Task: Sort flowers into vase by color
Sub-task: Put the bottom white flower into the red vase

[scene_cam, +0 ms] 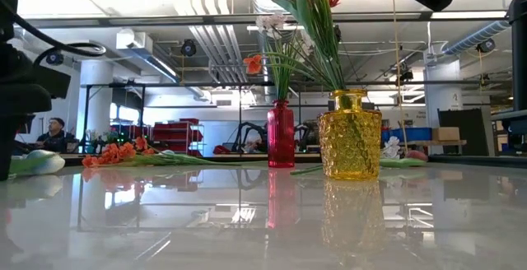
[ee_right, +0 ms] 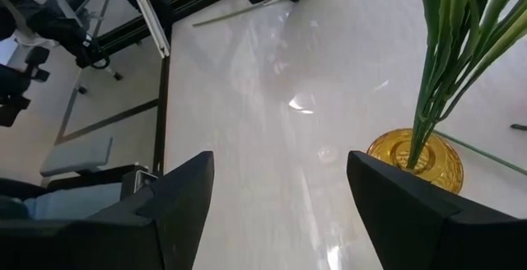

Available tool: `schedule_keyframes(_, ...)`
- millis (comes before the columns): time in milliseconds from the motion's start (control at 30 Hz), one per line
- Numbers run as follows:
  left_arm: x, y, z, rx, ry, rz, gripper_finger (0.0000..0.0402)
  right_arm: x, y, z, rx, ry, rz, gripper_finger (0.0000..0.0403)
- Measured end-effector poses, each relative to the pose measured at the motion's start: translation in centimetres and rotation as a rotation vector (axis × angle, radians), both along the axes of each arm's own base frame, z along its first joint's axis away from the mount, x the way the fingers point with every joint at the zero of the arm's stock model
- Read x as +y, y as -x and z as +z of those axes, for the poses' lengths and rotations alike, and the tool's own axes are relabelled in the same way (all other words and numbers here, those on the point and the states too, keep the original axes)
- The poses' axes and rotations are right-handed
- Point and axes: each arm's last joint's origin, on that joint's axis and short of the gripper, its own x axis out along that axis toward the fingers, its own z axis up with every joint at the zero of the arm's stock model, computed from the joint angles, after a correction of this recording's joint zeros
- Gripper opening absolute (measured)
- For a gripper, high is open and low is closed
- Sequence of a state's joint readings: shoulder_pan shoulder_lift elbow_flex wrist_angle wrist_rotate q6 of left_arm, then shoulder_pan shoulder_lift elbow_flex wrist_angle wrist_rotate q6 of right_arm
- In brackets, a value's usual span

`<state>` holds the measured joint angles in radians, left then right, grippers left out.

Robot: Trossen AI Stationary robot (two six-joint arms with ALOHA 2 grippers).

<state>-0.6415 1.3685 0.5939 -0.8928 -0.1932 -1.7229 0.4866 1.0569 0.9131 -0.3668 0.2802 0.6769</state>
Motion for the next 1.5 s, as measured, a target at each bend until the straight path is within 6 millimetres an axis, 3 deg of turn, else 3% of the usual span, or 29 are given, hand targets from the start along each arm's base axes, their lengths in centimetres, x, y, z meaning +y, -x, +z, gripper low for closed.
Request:
schedule_keyframes(433,-0.1,-0.1,0.2,0.013,-0.005,-0.03,0.0011,0.0,0.0,0.0,-0.001,0.009,0.006,0.0265)
schedule_keyframes(867,-1.1,-1.6,2.2,-0.05,0.012,-0.155,0.0001,0.0,0.0,0.0,-0.004,0.029,0.018,0.0263)
schedule_keyframes(1100,-2.4,-3.8,6.1,-0.186,-0.019,-0.387,0.0,0.0,0.0,0.0,-0.006,0.041,0.026,0.0258)
schedule_keyframes(1300,-4.4,-6.1,11.5,-0.37,-0.119,-0.699,0.0,0.0,0.0,0.0,-0.008,0.053,0.033,0.0262)
schedule_keyframes(1500,-6.9,-6.8,16.5,-0.583,-0.259,-0.943,0.0,0.0,0.0,0.0,-0.015,0.06,0.02,0.026)
